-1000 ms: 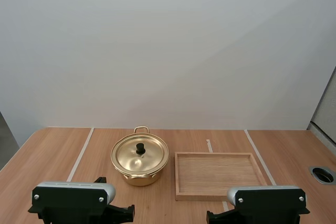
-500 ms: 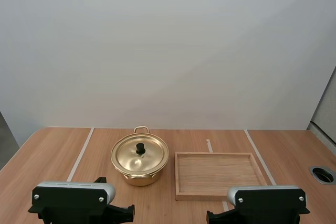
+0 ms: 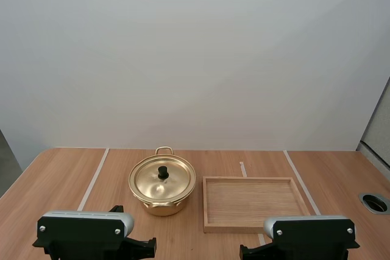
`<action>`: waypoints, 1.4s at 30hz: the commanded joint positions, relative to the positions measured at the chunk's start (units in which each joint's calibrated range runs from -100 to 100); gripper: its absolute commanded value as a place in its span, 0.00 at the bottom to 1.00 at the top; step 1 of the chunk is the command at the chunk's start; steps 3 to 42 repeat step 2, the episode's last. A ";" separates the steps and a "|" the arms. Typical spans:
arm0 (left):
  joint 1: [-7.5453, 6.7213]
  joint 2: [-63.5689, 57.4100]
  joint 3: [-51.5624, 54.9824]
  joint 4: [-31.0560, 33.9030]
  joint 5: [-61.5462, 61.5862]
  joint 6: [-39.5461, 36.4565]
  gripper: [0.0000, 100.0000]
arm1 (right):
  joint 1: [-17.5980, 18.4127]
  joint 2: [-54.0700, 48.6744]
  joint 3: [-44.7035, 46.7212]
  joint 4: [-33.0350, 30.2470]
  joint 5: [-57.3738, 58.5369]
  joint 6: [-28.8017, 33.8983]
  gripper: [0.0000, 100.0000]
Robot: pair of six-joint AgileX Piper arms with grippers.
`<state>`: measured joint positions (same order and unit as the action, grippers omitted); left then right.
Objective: Open the lid, put the grape in the pot, and close it
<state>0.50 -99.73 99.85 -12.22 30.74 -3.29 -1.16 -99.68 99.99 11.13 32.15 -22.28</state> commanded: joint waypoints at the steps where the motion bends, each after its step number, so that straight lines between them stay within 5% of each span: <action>1: 0.11 -0.27 0.15 0.15 -1.51 -0.30 0.00 | -0.24 -0.32 0.01 0.14 -0.33 -0.50 0.00; 42: 0.11 -0.27 0.15 0.15 -1.51 -0.30 0.00 | -0.24 -0.32 0.01 0.14 -0.33 -0.50 0.00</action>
